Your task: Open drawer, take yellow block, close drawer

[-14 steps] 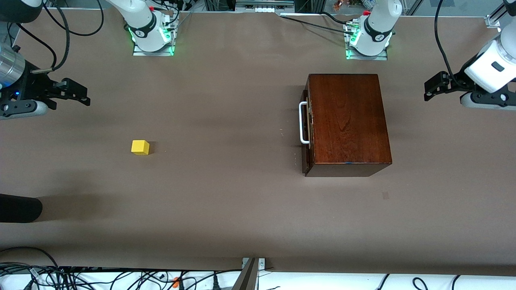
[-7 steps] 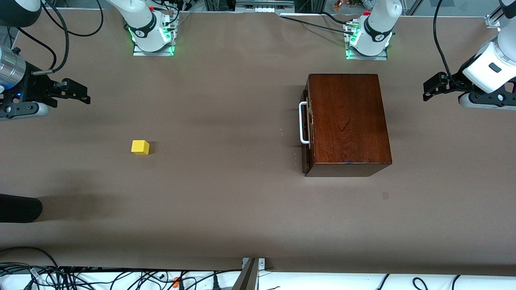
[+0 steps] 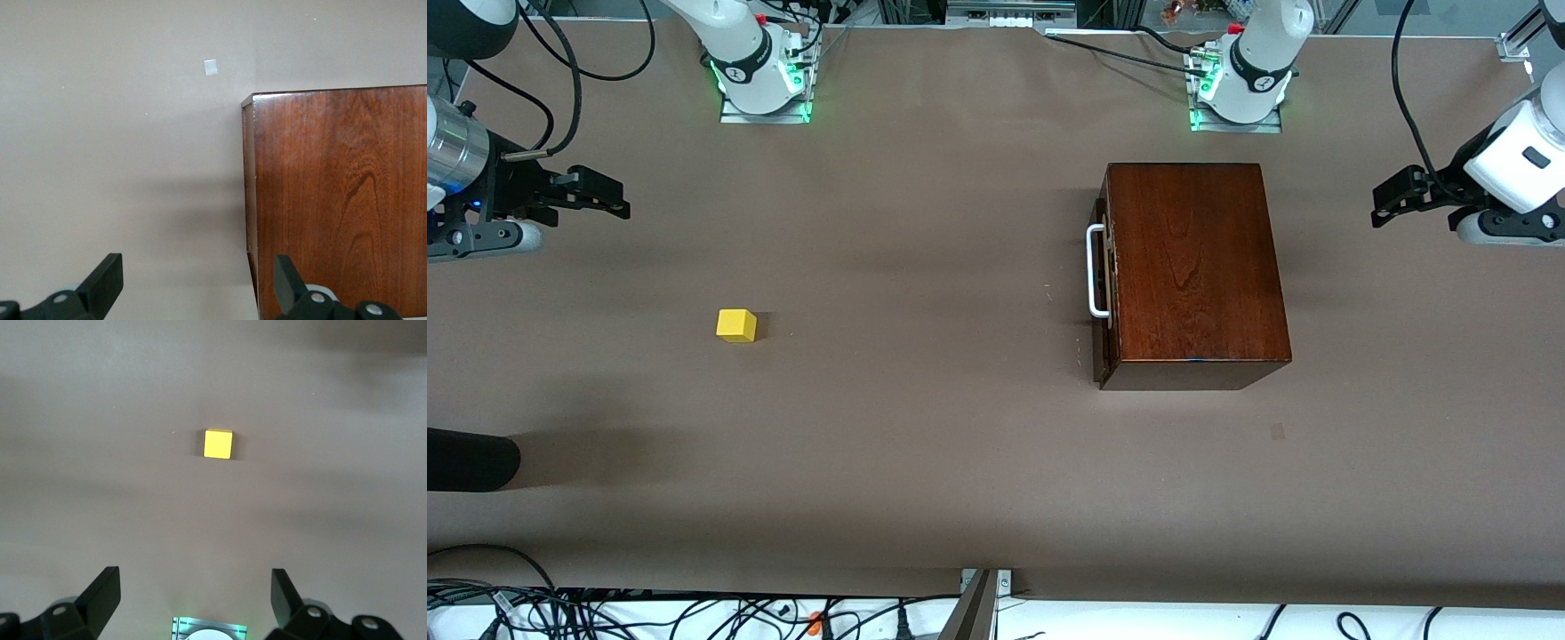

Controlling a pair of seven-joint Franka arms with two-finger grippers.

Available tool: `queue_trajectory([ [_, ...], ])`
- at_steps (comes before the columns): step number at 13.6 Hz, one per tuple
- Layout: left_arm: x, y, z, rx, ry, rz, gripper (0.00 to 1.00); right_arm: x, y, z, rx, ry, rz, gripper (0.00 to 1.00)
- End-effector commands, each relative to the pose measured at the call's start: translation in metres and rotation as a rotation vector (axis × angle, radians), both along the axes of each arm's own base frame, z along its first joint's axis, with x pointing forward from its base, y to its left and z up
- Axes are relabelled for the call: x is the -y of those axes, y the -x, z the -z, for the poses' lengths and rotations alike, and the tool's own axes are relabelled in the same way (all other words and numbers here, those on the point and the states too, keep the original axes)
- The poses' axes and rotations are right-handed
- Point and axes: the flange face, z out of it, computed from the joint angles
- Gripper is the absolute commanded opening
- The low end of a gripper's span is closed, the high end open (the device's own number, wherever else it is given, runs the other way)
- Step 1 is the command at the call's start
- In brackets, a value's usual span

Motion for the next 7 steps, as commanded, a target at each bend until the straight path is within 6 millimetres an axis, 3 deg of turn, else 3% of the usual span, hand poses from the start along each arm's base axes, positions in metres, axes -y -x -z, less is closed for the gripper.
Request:
queue_trajectory([
  [1,0.008,0.001,-0.002,0.007,0.01,0.003,1.0,0.001,-0.003,-0.007,0.01,0.006,-0.003,1.0],
  [7,0.0,0.001,-0.001,0.006,0.009,-0.01,1.0,-0.006,-0.018,-0.019,0.073,0.008,-0.009,1.0],
])
